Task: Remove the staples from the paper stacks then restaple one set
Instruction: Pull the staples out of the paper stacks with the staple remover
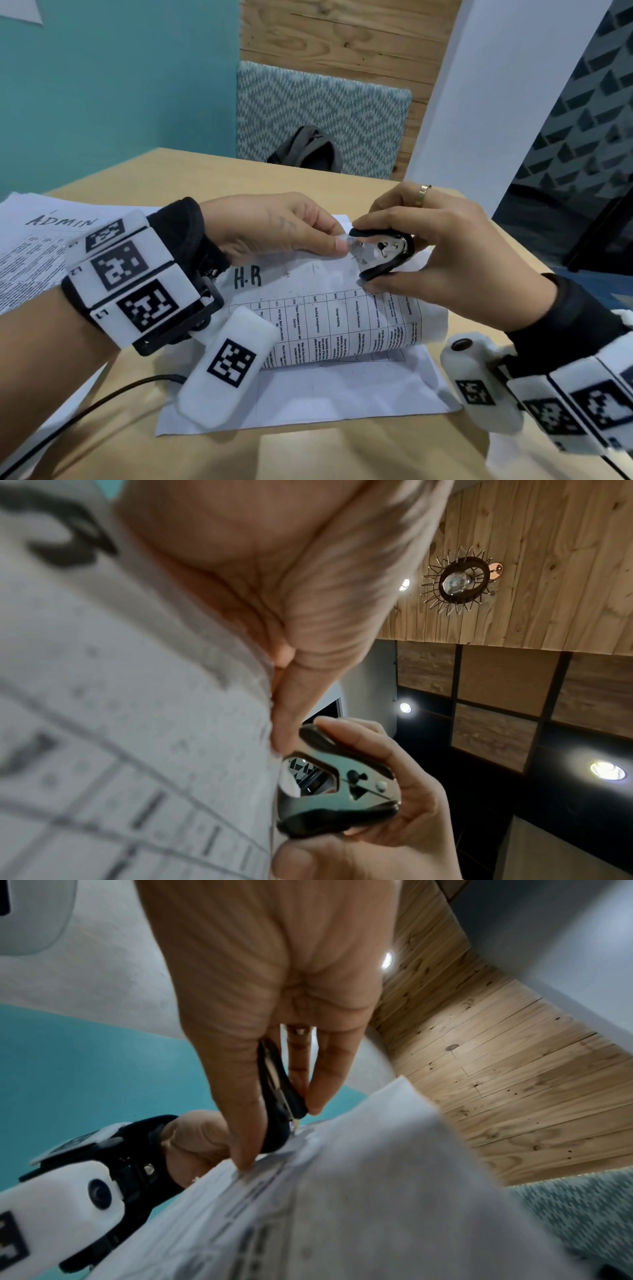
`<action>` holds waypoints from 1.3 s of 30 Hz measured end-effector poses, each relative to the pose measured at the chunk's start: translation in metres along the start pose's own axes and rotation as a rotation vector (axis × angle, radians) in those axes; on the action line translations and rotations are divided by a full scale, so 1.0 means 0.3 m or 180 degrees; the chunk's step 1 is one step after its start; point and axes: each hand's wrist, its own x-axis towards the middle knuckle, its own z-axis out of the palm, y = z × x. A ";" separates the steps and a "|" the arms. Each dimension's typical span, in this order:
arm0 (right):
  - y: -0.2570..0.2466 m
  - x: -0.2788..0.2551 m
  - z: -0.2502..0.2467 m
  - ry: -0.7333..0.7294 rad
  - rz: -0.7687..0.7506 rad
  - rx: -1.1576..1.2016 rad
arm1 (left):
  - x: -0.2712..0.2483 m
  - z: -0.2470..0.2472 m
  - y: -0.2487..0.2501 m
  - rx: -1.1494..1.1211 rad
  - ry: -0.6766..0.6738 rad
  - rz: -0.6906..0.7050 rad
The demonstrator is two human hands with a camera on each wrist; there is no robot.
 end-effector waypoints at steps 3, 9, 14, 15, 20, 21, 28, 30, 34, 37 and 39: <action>-0.001 -0.003 -0.002 -0.0038 -0.0029 0.0056 | -0.005 0.002 0.000 0.0033 0.0000 0.0021; -0.003 -0.001 -0.005 -0.0062 -0.0101 0.0050 | -0.010 0.006 0.006 -0.0060 -0.0041 0.0062; -0.007 0.001 0.002 -0.0126 -0.0160 -0.0007 | -0.009 0.007 0.002 -0.0074 -0.0086 0.0104; -0.008 0.002 0.001 -0.0133 -0.0164 -0.0015 | -0.010 0.007 0.004 -0.0072 -0.0095 0.0118; -0.015 0.004 -0.016 -0.0099 -0.0139 -0.0015 | -0.016 0.003 0.014 -0.0059 -0.0080 0.0133; -0.016 0.003 -0.017 -0.0104 -0.0141 -0.0023 | -0.017 0.004 0.015 -0.0020 -0.0075 0.0122; -0.017 0.001 -0.013 -0.0153 -0.0136 -0.0008 | -0.021 0.004 0.016 -0.0016 -0.0066 0.0059; -0.015 0.001 -0.013 -0.0169 -0.0144 -0.0001 | -0.023 0.008 0.018 -0.0024 -0.0070 0.0066; -0.014 0.001 -0.010 -0.0166 -0.0170 0.0018 | -0.028 0.013 0.023 -0.0060 -0.0148 0.0060; -0.012 0.001 -0.006 -0.0123 -0.0224 -0.0056 | -0.033 0.016 0.026 -0.0106 -0.0182 0.0077; -0.011 -0.001 -0.001 -0.0067 -0.0257 -0.0129 | -0.036 0.018 0.029 -0.0100 -0.0189 0.0073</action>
